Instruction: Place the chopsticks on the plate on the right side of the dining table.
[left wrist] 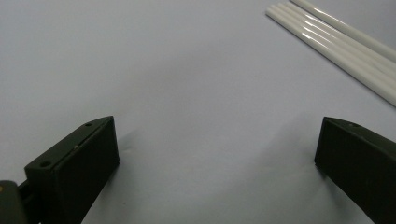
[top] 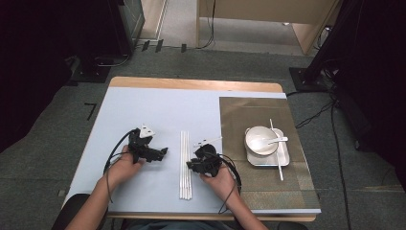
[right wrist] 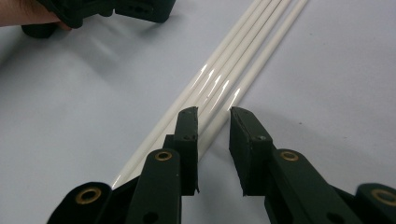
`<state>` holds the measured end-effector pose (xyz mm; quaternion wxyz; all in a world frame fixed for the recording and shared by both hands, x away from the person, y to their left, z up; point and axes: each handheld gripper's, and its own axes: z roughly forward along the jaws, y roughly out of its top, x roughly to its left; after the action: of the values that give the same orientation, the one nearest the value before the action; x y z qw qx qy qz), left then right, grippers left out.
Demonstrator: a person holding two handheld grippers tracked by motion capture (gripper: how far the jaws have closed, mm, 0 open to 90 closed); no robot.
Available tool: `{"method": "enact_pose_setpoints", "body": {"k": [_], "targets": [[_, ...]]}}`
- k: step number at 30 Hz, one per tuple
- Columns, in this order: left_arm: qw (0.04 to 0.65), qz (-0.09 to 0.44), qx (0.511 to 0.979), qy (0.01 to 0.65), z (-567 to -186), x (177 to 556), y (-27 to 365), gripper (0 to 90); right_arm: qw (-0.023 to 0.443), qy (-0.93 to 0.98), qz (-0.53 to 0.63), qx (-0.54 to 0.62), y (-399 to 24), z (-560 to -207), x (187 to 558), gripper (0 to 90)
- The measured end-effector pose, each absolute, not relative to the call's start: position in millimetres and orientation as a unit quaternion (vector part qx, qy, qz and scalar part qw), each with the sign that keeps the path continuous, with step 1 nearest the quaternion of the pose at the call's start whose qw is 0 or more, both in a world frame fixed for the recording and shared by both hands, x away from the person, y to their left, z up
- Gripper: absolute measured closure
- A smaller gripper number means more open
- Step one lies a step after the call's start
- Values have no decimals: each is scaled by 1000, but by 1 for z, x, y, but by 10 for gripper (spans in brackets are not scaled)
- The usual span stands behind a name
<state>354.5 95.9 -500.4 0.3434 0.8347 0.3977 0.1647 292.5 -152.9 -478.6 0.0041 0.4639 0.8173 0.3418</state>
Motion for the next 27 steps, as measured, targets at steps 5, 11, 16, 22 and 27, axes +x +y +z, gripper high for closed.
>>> {"method": "enact_pose_setpoints", "body": {"k": [5, 11, 16, 22, 27], "targets": [[343, 165, 835, 397, -500, 354, 96, 0, 7, 820, 338, 461, -151, -479, 292, 739], [343, 165, 835, 397, -500, 354, 96, 0, 10, 821, 337, 460, -151, -479, 291, 746], [343, 165, 835, 398, -500, 354, 96, 0, 12, 820, 336, 463, -153, -478, 292, 752], [343, 165, 835, 398, -500, 354, 96, 0, 13, 820, 338, 461, -151, -478, 291, 754], [343, 165, 835, 398, -500, 354, 96, 0, 17, 822, 337, 459, -150, -478, 291, 760]]}}
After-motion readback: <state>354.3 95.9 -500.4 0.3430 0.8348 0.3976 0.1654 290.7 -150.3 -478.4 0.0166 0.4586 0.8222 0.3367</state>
